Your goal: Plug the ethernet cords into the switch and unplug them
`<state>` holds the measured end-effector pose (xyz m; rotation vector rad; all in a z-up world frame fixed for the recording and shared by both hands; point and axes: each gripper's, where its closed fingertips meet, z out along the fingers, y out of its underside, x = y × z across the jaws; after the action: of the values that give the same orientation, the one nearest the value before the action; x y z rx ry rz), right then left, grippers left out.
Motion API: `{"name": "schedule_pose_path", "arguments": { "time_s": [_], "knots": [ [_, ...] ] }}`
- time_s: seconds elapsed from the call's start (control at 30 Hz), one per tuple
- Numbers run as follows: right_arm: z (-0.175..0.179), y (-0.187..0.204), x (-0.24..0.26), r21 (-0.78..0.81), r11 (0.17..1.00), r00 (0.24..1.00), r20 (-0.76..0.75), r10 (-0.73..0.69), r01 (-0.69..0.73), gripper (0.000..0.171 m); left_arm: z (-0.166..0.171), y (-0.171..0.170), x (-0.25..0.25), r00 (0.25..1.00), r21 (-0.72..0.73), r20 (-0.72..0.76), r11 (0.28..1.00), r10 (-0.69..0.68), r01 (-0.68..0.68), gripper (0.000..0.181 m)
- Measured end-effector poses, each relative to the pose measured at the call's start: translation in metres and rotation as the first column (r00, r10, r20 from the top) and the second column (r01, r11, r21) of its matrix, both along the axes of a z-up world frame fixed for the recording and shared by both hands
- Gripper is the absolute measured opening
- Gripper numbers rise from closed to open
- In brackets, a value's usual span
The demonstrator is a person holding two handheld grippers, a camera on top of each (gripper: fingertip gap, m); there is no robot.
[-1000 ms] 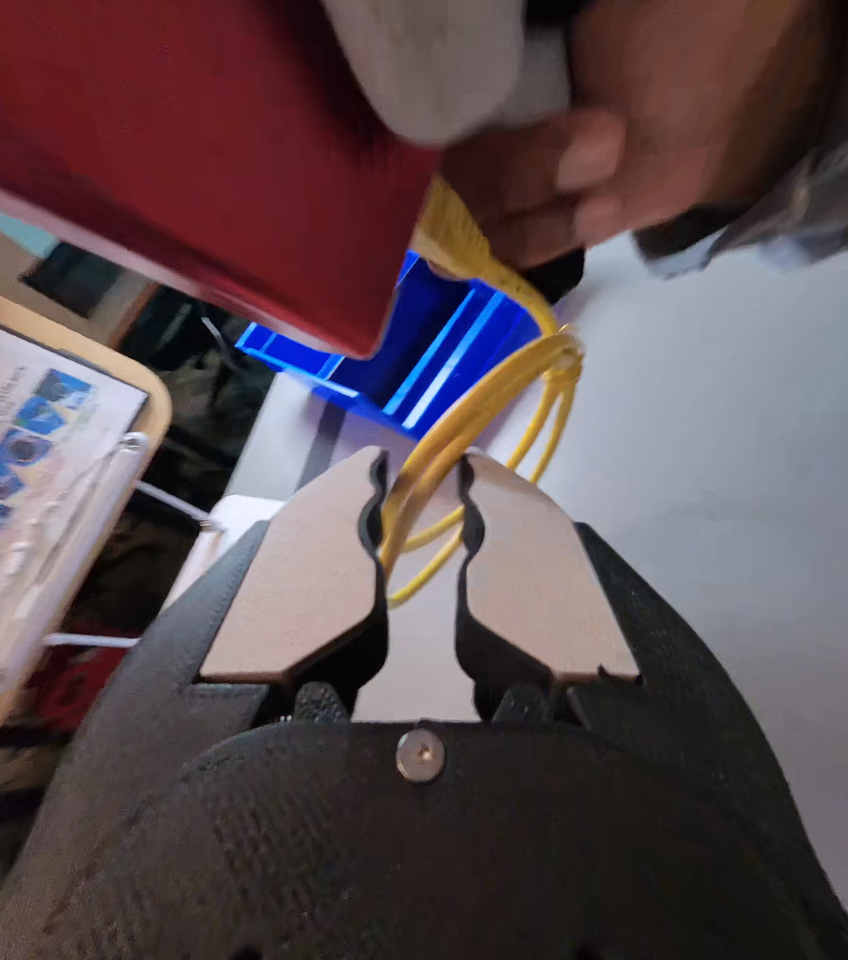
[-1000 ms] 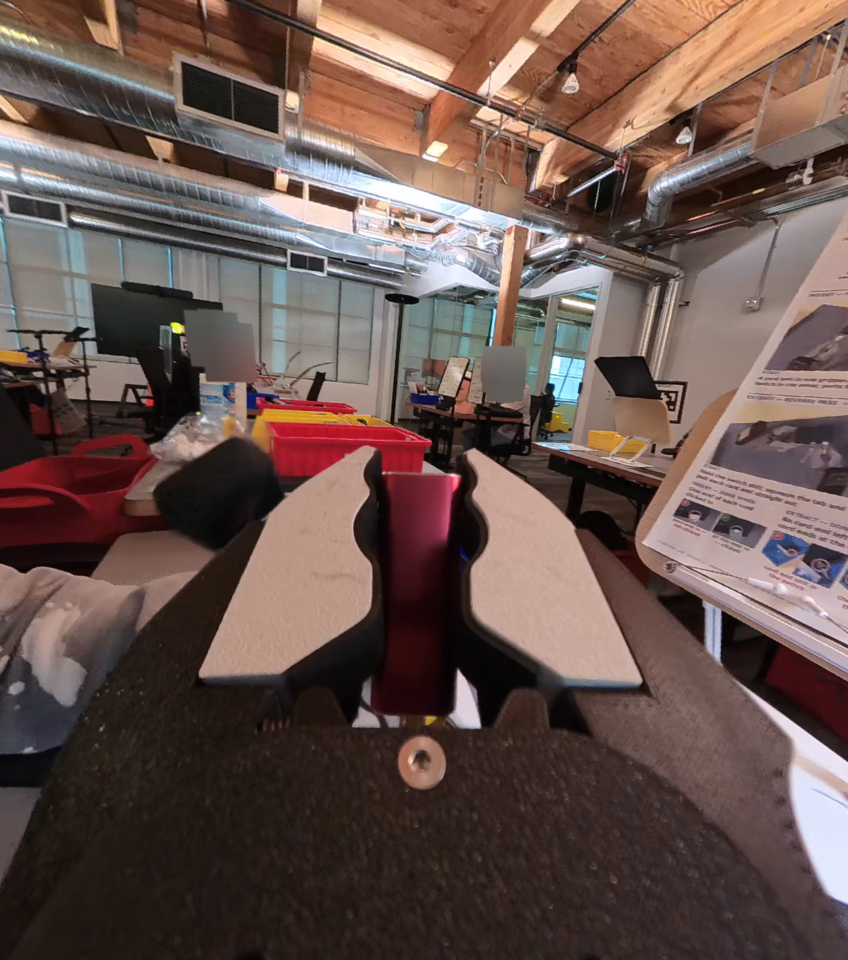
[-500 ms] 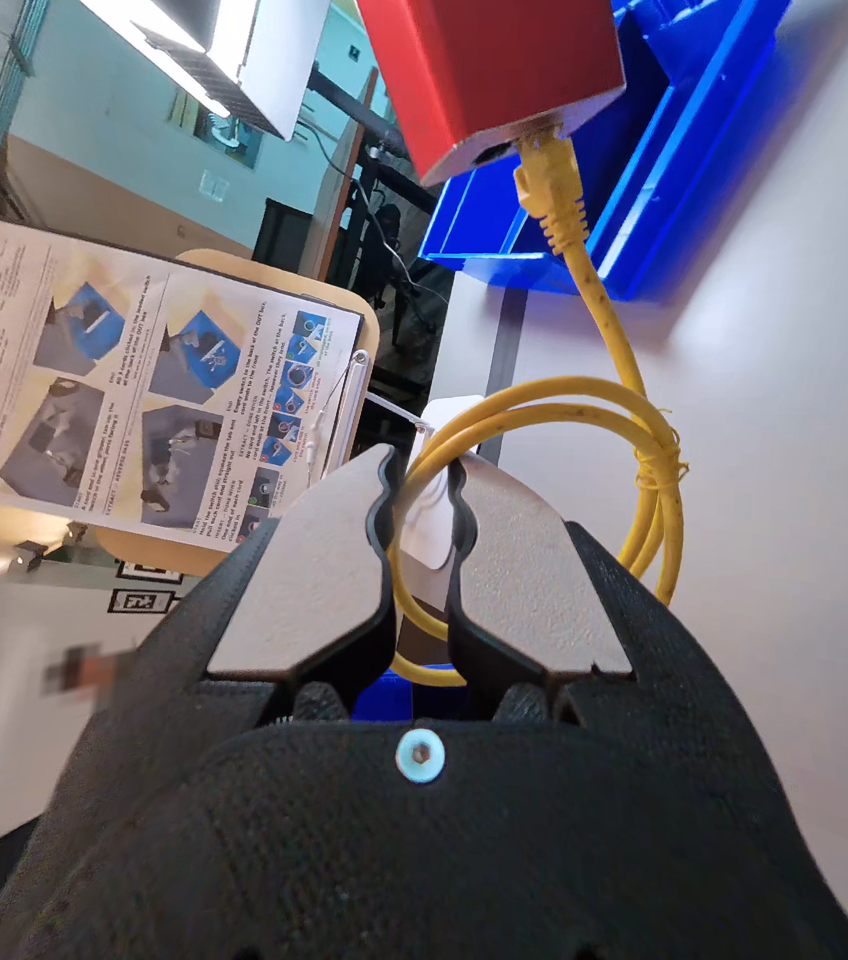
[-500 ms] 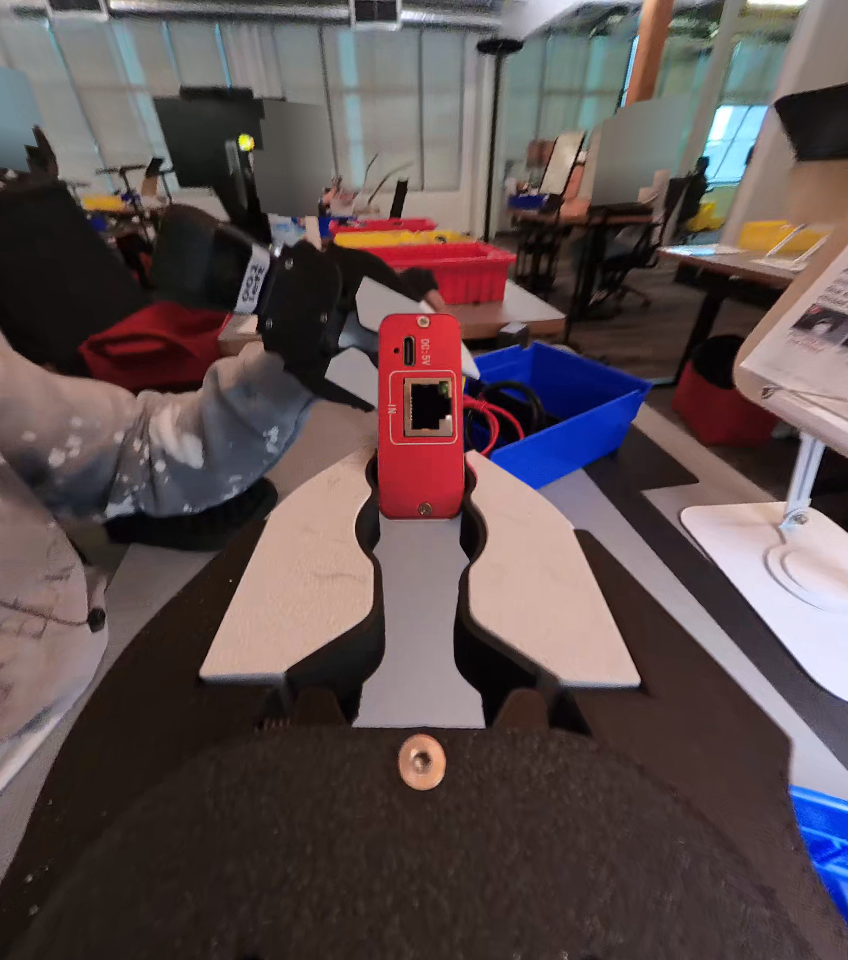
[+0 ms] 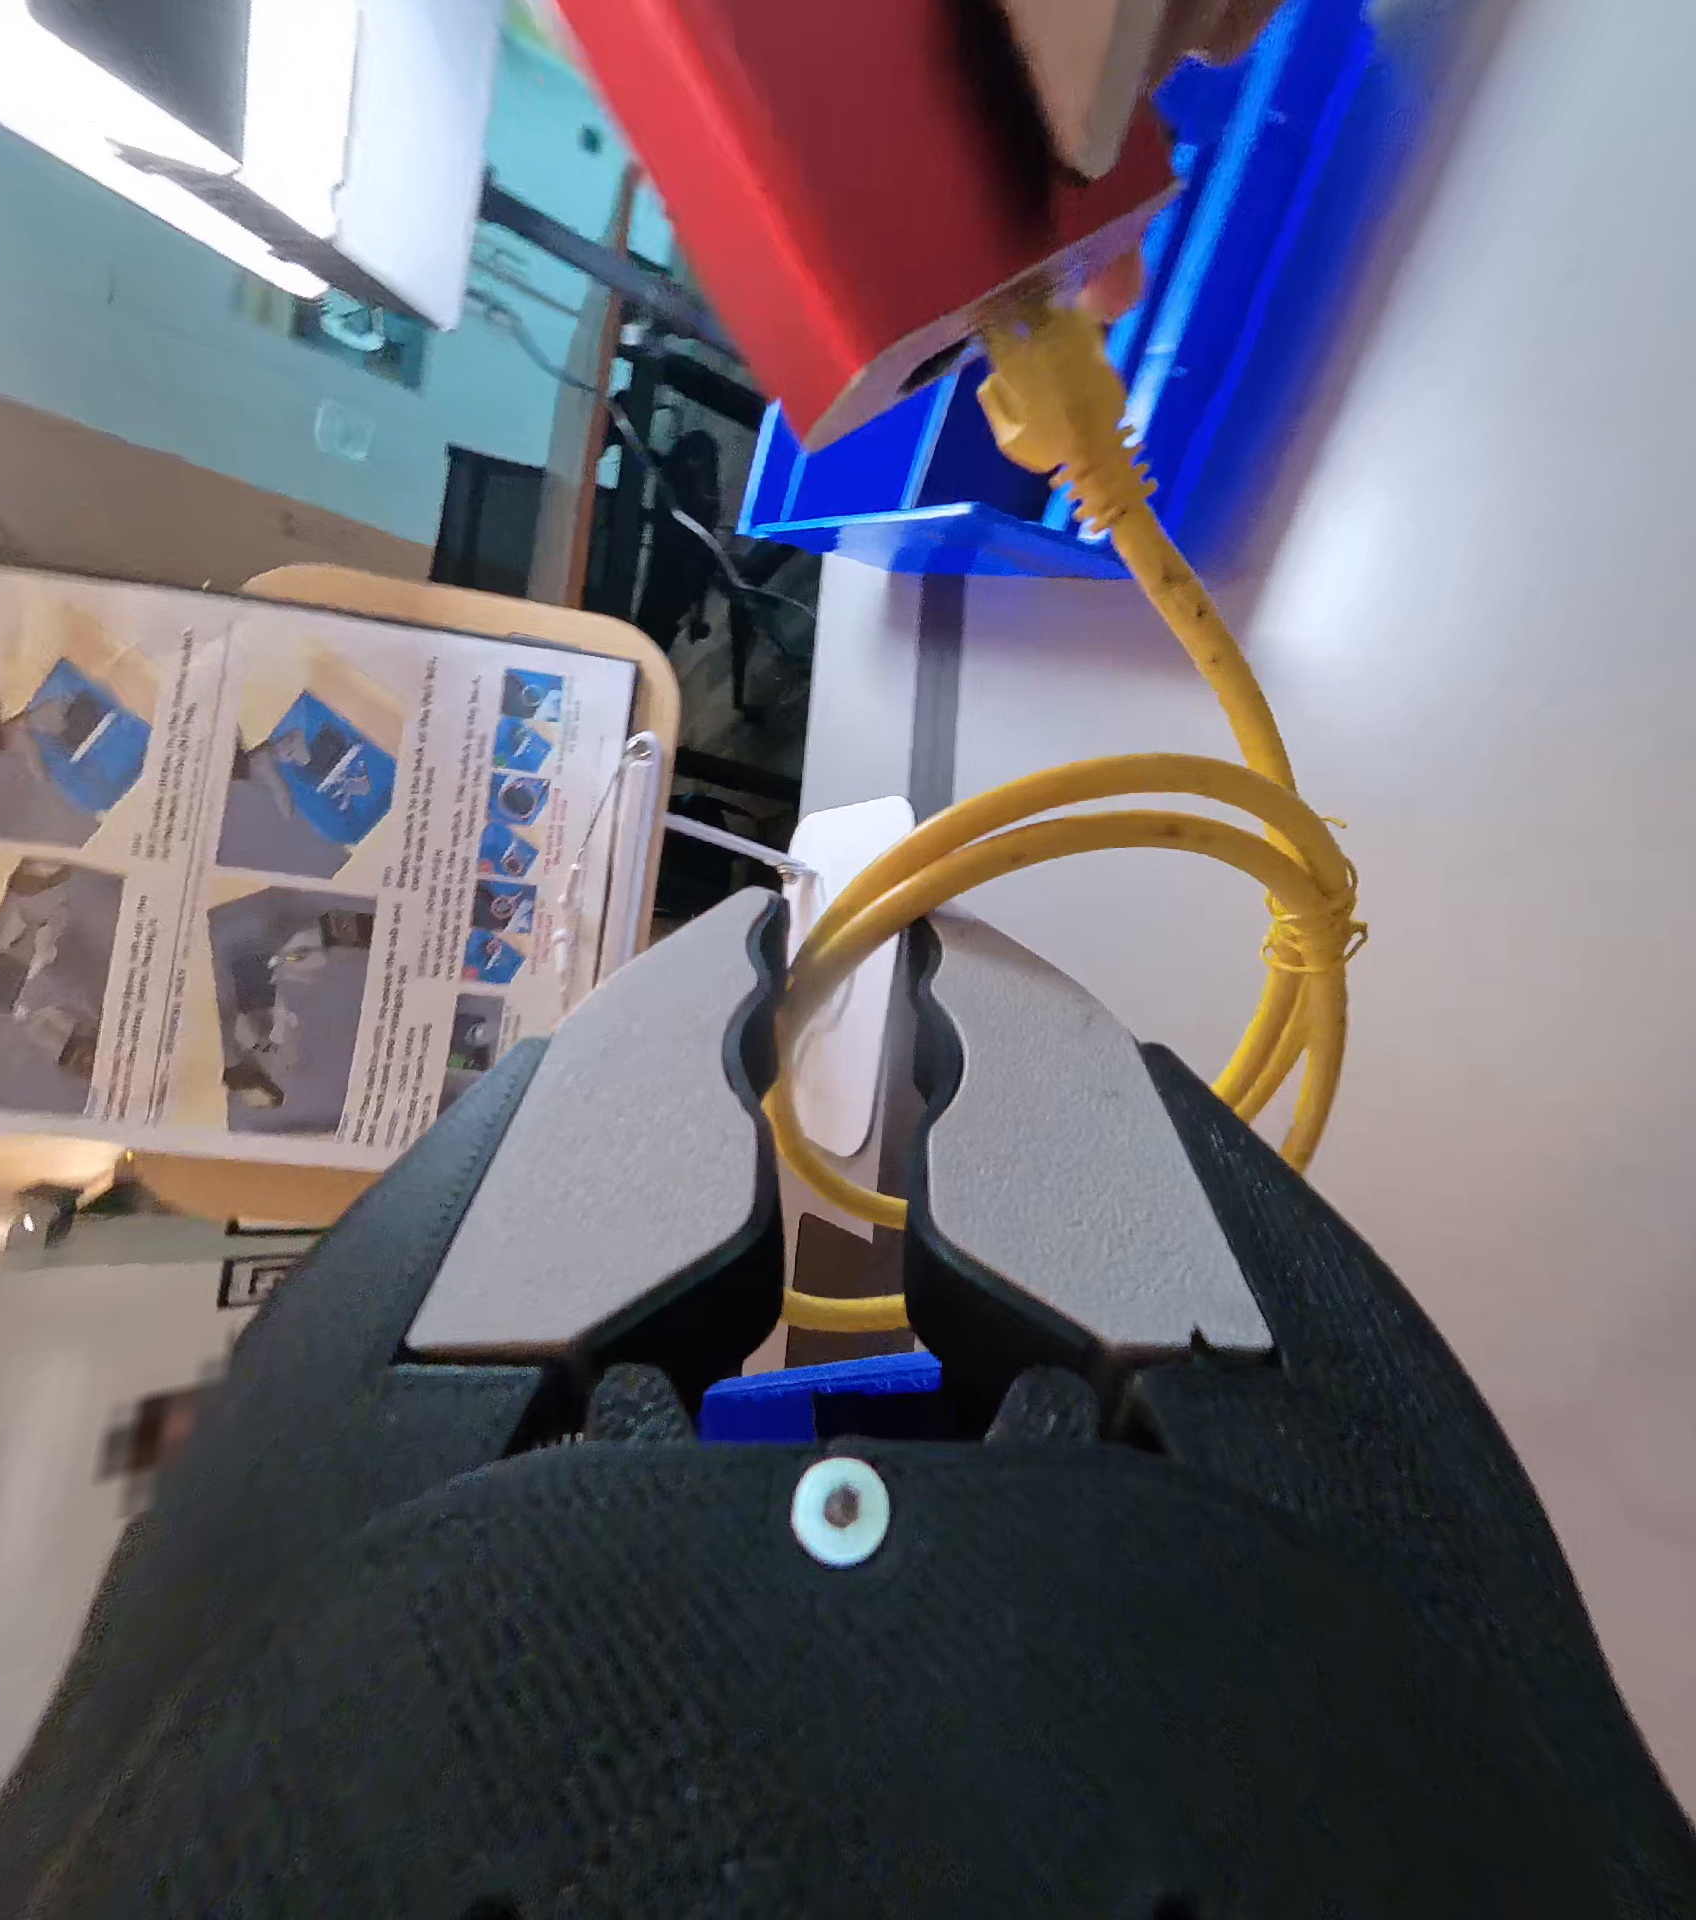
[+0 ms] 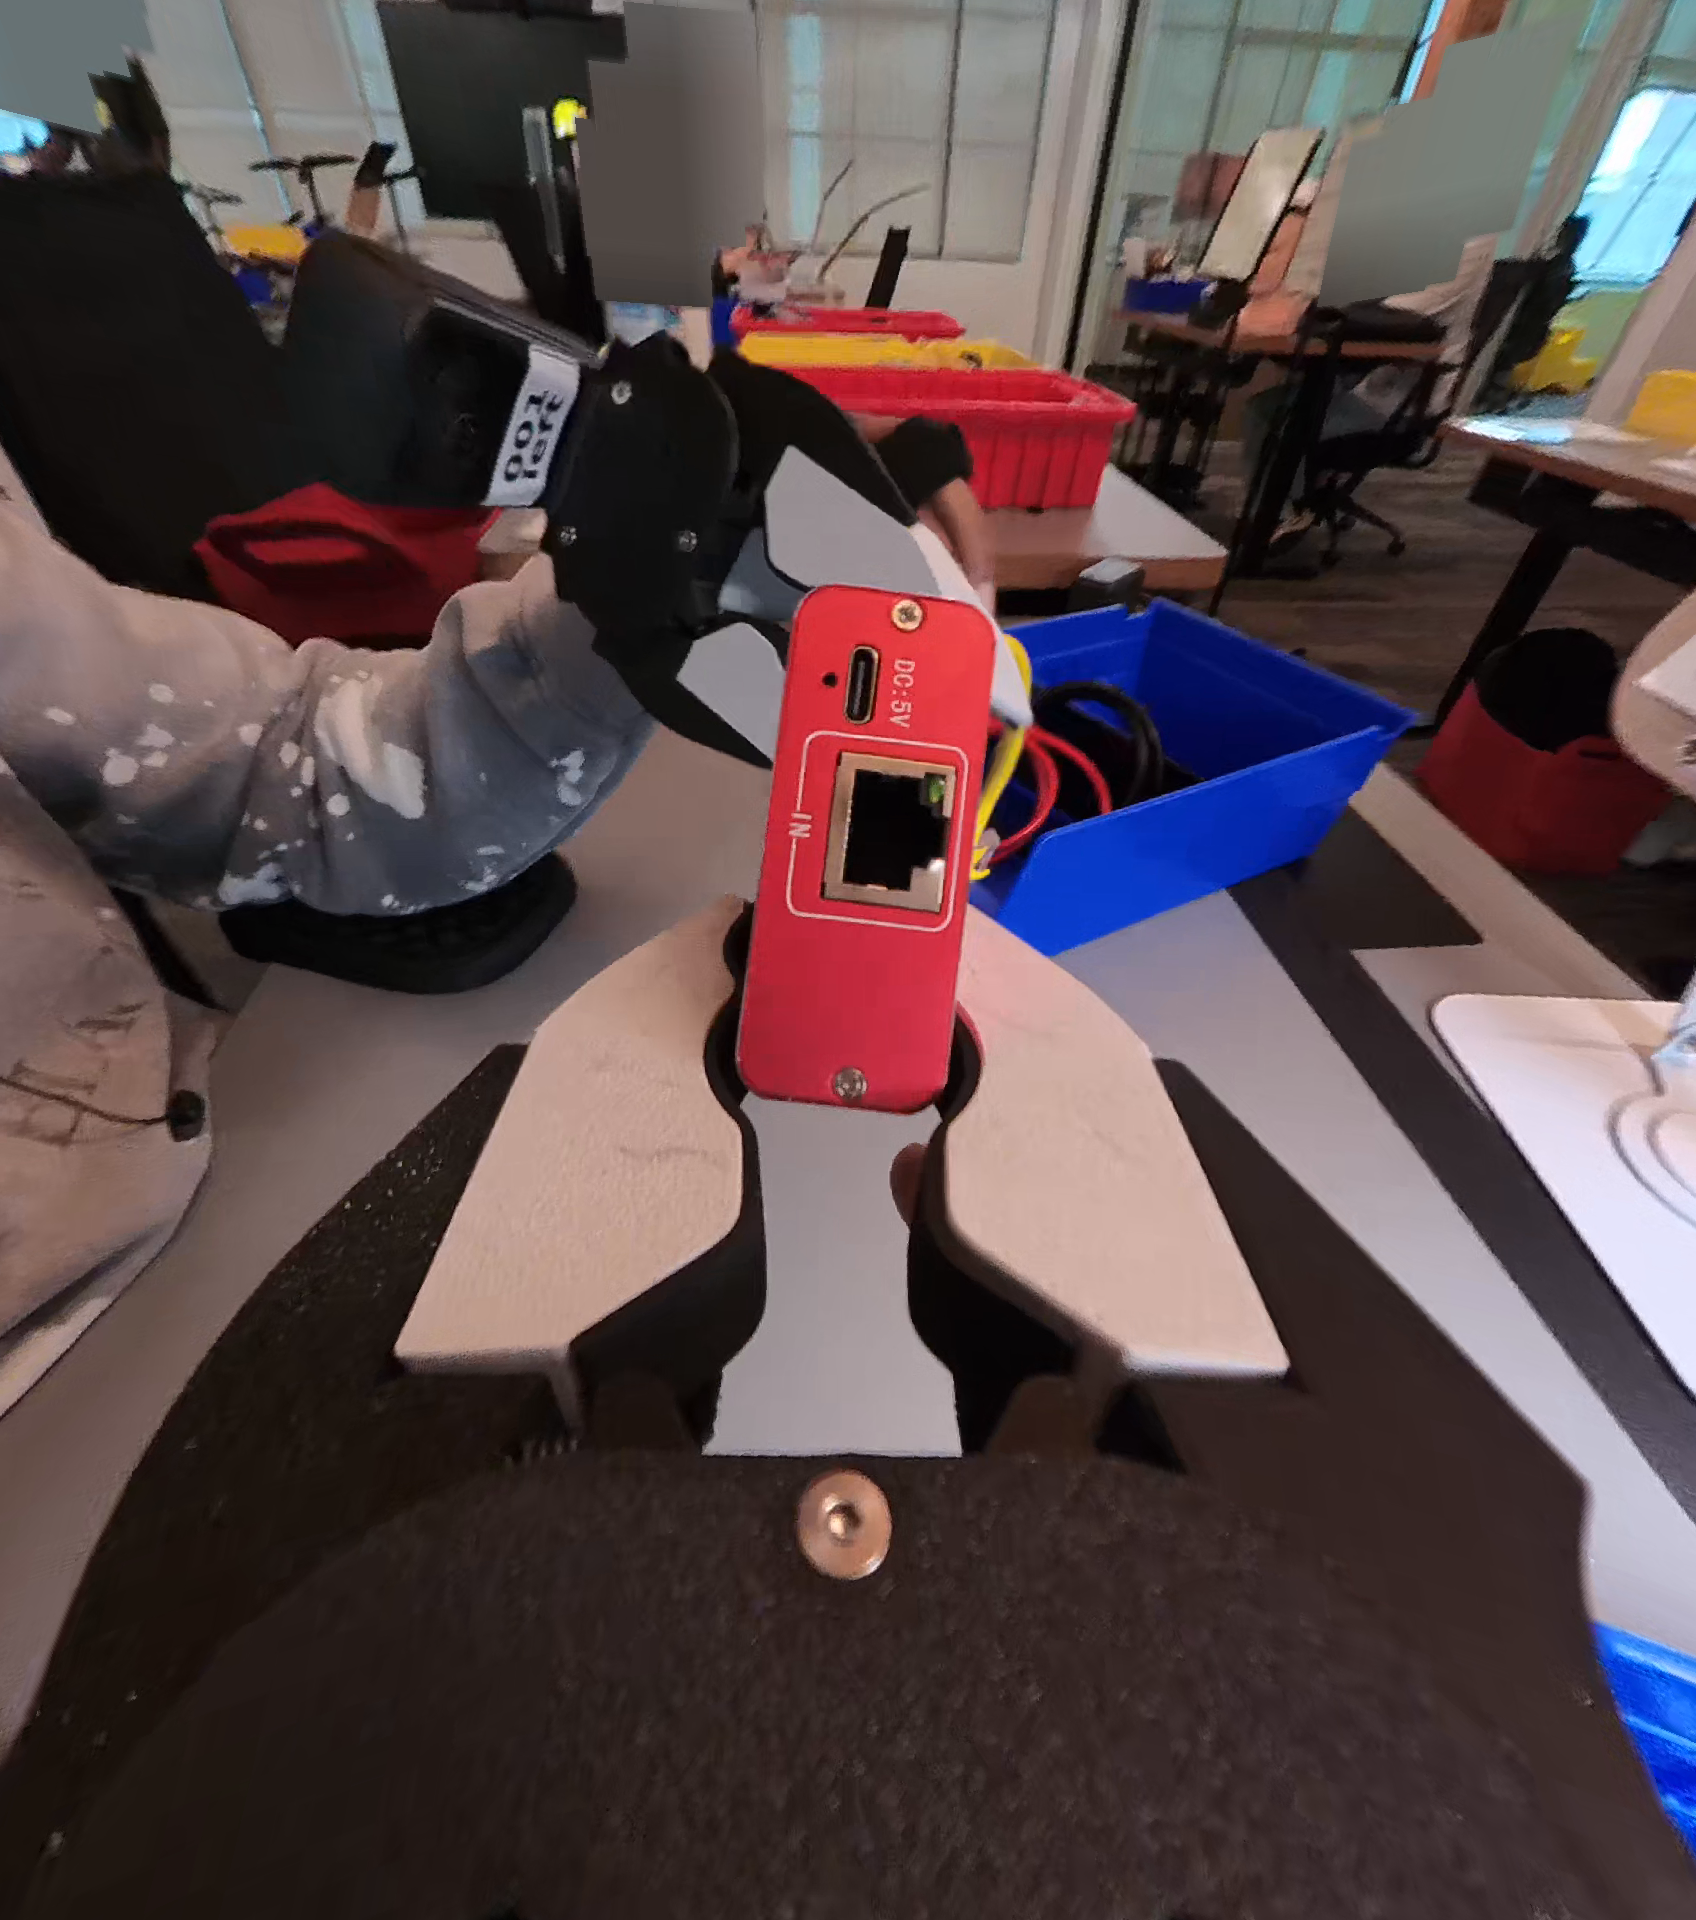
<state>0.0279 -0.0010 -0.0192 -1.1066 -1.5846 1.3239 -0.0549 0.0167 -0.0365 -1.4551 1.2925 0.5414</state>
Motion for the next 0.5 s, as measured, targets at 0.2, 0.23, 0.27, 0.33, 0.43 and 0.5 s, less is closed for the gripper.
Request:
{"name": "schedule_pose_path", "arguments": {
  "time_s": [0.2, 0.23, 0.27, 0.33, 0.43, 0.5],
  "knots": [
    [0.026, 0.035, 0.007, -0.102, 0.983, 0.97, -0.176, -0.166, 0.15, 0.029, 0.049, -0.016, -0.011, 0.895, -0.043, 0.445, 0.997, -0.037, 0.062, 0.025],
    [0.03, 0.041, 0.007, -0.112, 0.977, 0.959, -0.199, -0.2, 0.181, 0.03, 0.052, -0.021, -0.003, 0.83, -0.096, 0.554, 0.985, -0.068, 0.144, 0.023],
    [0.034, 0.046, 0.008, -0.126, 0.969, 0.945, -0.226, -0.235, 0.211, 0.029, 0.053, -0.026, 0.008, 0.748, -0.151, 0.659, 0.959, -0.084, 0.241, 0.021],
    [0.045, 0.053, 0.011, -0.181, 0.955, 0.915, -0.29, -0.282, 0.237, 0.029, 0.05, -0.037, 0.04, 0.56, -0.238, 0.824, 0.843, -0.087, 0.482, 0.021],
    [0.063, 0.054, 0.019, -0.26, 0.943, 0.859, -0.414, -0.303, 0.207, 0.029, 0.029, -0.036, 0.086, 0.362, -0.266, 0.932, 0.678, 0.0, 0.685, 0.027],
    [0.075, 0.047, 0.024, -0.288, 0.947, 0.821, -0.5, -0.276, 0.143, 0.029, 0.021, -0.026, 0.104, 0.225, -0.22, 0.972, 0.636, 0.075, 0.74, 0.034]
  ]
}}
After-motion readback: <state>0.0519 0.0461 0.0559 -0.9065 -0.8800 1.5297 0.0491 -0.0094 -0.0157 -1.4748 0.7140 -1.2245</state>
